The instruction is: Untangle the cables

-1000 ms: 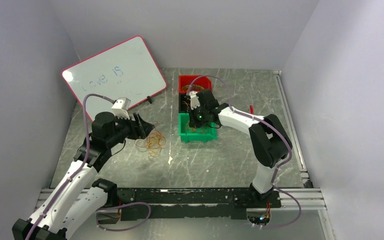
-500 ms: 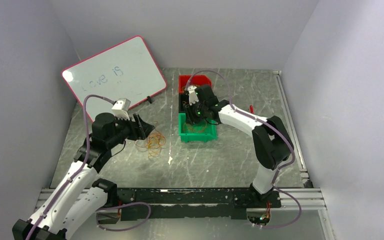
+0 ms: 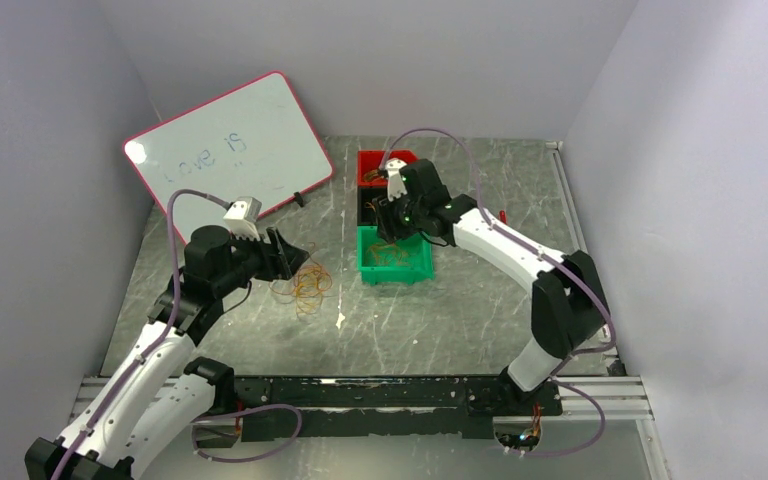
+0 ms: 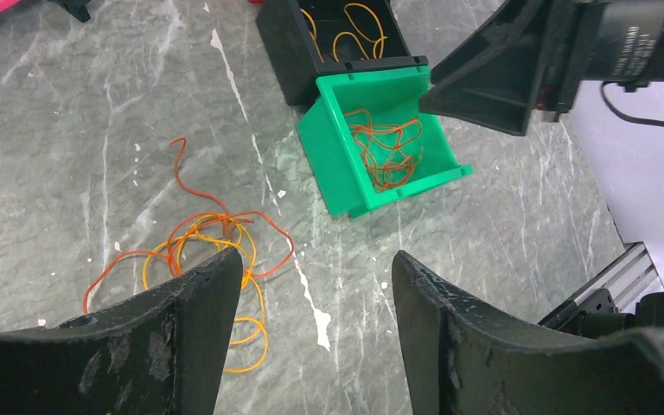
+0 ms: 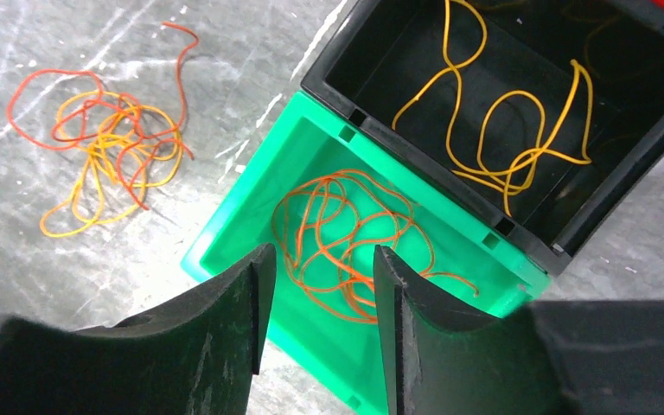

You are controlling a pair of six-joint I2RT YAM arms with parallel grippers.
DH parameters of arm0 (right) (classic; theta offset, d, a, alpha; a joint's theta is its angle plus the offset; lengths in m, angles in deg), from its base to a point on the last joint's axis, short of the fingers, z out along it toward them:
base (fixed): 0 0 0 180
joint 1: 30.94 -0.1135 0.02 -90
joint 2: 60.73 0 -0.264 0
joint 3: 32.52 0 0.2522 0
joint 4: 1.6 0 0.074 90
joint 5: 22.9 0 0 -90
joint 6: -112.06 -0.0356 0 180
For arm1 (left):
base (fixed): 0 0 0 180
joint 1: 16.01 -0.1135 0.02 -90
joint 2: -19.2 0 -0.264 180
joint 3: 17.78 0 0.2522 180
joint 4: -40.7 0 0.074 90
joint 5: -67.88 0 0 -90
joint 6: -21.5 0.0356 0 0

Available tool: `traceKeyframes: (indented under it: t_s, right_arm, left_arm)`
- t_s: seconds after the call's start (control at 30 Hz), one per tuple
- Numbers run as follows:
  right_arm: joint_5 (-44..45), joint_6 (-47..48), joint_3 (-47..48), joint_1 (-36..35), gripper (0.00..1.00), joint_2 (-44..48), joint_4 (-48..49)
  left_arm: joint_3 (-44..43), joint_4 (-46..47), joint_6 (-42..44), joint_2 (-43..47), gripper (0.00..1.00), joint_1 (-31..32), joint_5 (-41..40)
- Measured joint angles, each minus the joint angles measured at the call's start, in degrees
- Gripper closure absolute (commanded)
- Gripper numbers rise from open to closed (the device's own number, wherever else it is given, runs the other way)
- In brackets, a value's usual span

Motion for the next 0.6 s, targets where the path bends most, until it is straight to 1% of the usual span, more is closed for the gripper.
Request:
traceKeyframes:
  t_s: [0.2,0.33,0.47,0.6]
  right_arm:
    - [-1.07,-0.42,-2.45,0.0,0.51,6.64,1.03]
    - [-2.45,-2.36,-2.95,-0.74,0.52,9.75,3.15]
    - [-2.62,-5.33,-2.97,-4.9,0.53,9.94,6.27]
    - [-1.05,-7.61,-0.79,-11.69,0.54,5.35,7.06]
  left_arm:
    - [0.02,-0.02,-0.04,-0.2,0.33,0.0,-0.39]
    - [0.2,-0.24,-0.66,0.44,0.33,0.0,-1.86]
    - [0.44,-1.79,-1.73,3.41,0.33,0.0,-5.07]
    - [0.26,-3.56,-1.92,6.32,0.34,0.0,-7.56]
